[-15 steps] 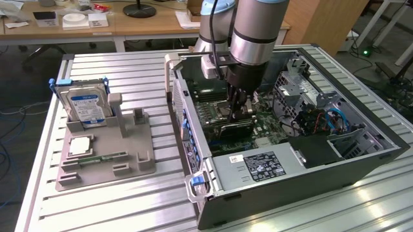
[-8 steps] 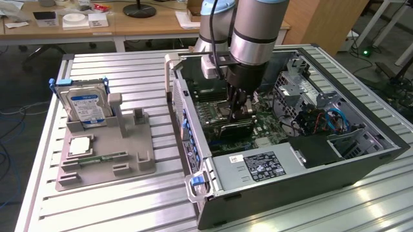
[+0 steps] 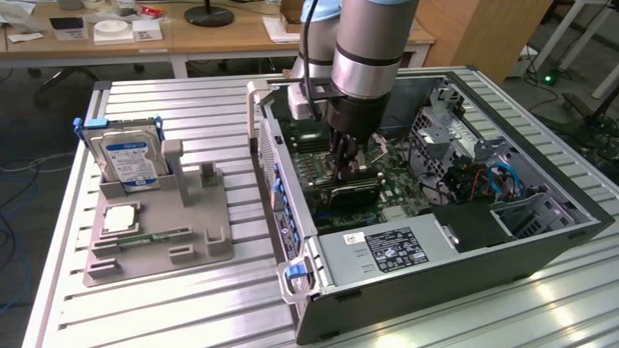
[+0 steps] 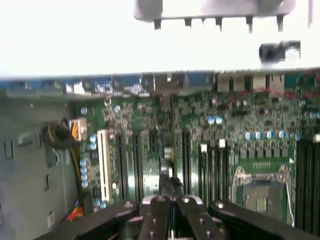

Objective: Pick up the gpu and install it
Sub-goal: 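Press down on the gpu until it lock into place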

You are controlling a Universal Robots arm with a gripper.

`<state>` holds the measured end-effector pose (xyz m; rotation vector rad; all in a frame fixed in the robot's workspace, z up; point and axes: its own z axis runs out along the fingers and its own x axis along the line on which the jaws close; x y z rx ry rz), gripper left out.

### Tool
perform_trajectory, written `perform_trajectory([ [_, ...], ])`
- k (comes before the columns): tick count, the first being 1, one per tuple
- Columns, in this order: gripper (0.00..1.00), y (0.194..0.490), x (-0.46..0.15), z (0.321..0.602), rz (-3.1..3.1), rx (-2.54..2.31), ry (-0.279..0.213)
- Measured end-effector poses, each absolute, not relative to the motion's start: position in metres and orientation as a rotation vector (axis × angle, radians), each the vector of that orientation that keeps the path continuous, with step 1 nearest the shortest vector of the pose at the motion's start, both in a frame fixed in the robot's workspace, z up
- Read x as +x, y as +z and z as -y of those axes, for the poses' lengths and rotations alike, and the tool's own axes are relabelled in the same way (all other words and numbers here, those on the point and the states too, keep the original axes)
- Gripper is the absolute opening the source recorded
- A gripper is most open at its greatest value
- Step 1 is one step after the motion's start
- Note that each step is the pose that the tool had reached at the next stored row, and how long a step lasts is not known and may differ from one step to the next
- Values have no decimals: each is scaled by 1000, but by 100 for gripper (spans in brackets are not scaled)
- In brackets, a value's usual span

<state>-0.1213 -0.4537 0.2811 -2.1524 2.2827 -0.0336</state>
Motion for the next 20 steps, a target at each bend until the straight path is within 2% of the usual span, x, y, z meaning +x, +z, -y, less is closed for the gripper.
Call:
perform_trajectory([
  [3,11,281,-122,454,-2285,-2157,-31],
  [7,11,283,-123,454,-2300,-2173,0],
  [15,11,297,-124,453,-2299,-2176,-2],
  [19,11,299,-127,453,-2292,-2179,-17],
  [20,11,299,-139,453,-2258,-2150,-82],
])
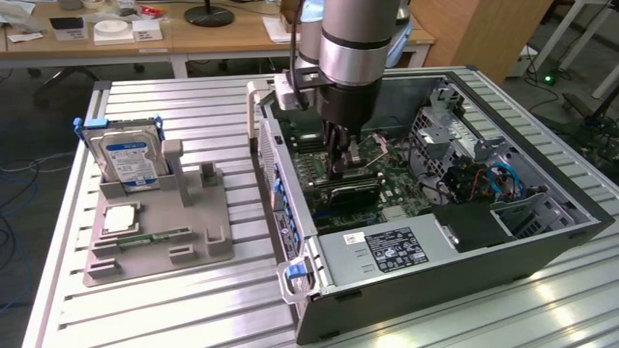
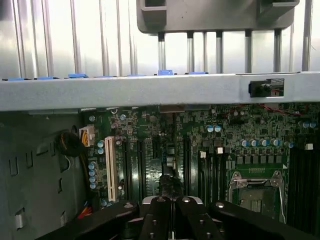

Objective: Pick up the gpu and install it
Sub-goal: 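Press down on the gpu until it lock into place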

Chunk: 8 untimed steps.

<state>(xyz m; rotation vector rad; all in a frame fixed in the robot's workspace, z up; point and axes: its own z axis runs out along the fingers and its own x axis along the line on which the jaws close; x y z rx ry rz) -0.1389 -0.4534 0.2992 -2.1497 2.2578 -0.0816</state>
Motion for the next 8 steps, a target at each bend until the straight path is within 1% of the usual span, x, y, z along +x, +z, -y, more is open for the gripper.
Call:
perform_trajectory([
  [8,11,301,-144,453,-2258,-2150,-81],
])
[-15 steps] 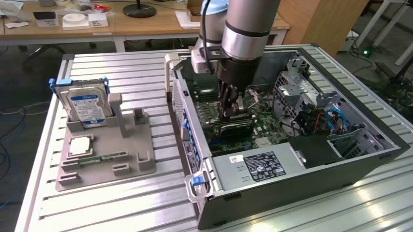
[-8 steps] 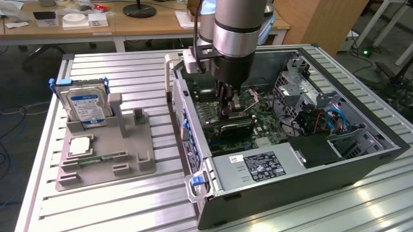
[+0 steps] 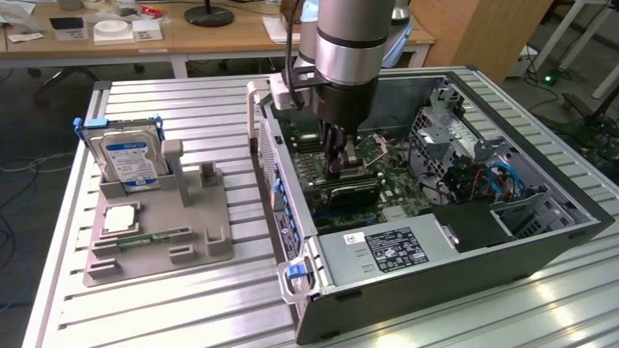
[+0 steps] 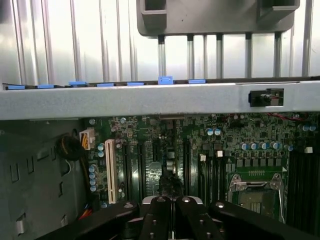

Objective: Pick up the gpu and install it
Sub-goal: 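Press down on the gpu until it lock into place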

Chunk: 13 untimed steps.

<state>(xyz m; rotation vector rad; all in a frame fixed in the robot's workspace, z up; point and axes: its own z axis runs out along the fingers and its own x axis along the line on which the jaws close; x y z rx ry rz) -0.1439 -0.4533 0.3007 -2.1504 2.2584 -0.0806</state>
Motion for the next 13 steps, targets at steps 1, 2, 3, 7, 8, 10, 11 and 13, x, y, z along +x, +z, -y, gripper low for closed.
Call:
perform_trajectory([
  [1,11,302,-144,453,-2259,-2151,-78],
  [2,11,303,-144,453,-2260,-2152,-77],
  [3,11,304,-144,453,-2260,-2152,-77],
  [7,11,304,-144,453,-2262,-2154,-73],
  [8,11,304,-144,453,-2262,-2154,-73],
  [10,11,304,-144,453,-2262,-2154,-73],
  [11,11,304,-144,453,-2262,-2154,-73],
  [13,11,304,-147,453,-2262,-2154,-73],
])
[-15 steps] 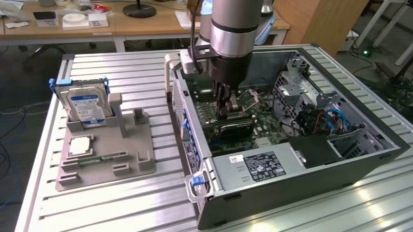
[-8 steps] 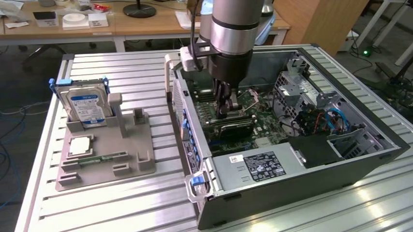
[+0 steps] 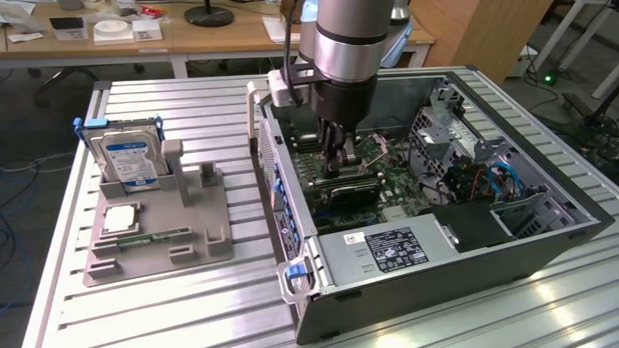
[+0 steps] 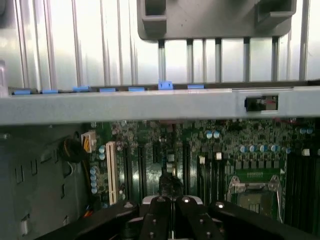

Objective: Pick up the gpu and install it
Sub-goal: 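Press down on the gpu until it lock into place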

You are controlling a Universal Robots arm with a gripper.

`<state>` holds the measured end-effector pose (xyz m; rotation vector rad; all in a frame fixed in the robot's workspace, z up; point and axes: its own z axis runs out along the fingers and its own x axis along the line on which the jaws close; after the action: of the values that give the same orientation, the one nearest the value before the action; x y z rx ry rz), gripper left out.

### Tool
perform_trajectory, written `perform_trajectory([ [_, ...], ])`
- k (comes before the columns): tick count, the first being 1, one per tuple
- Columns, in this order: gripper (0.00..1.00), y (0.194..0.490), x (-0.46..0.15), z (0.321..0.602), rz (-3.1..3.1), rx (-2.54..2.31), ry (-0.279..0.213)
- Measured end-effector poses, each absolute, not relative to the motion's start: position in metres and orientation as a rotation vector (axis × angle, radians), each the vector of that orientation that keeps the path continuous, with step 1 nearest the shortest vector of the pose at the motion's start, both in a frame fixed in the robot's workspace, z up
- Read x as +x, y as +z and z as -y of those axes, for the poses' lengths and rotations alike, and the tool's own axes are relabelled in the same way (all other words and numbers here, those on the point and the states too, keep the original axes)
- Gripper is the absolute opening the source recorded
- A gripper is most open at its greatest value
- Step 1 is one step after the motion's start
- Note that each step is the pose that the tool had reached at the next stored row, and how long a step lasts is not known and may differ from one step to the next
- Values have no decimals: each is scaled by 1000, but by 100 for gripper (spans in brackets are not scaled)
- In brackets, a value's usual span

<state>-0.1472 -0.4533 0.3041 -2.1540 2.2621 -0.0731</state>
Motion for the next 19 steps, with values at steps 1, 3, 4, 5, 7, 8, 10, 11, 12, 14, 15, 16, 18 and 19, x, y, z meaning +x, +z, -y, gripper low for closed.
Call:
perform_trajectory([
  [1,11,304,-151,453,-2262,-2154,-73],
  [3,11,304,-158,453,-2262,-2154,-73],
  [4,11,303,-161,453,-2262,-2154,-73],
  [5,11,303,-165,453,-2262,-2154,-73],
  [7,11,303,-168,453,-2262,-2154,-72],
  [8,11,303,-169,453,-2264,-2156,-69],
  [10,11,303,-169,453,-2270,-2162,-57],
  [11,11,303,-169,453,-2272,-2165,-51],
  [12,11,303,-169,453,-2274,-2166,-49],
  [14,11,303,-169,453,-2274,-2166,-49],
  [15,11,303,-169,453,-2274,-2166,-49],
  [16,11,303,-169,453,-2274,-2166,-48],
  [18,11,302,-173,451,-2274,-2166,-48],
  [19,11,302,-176,450,-2274,-2166,-48],
])
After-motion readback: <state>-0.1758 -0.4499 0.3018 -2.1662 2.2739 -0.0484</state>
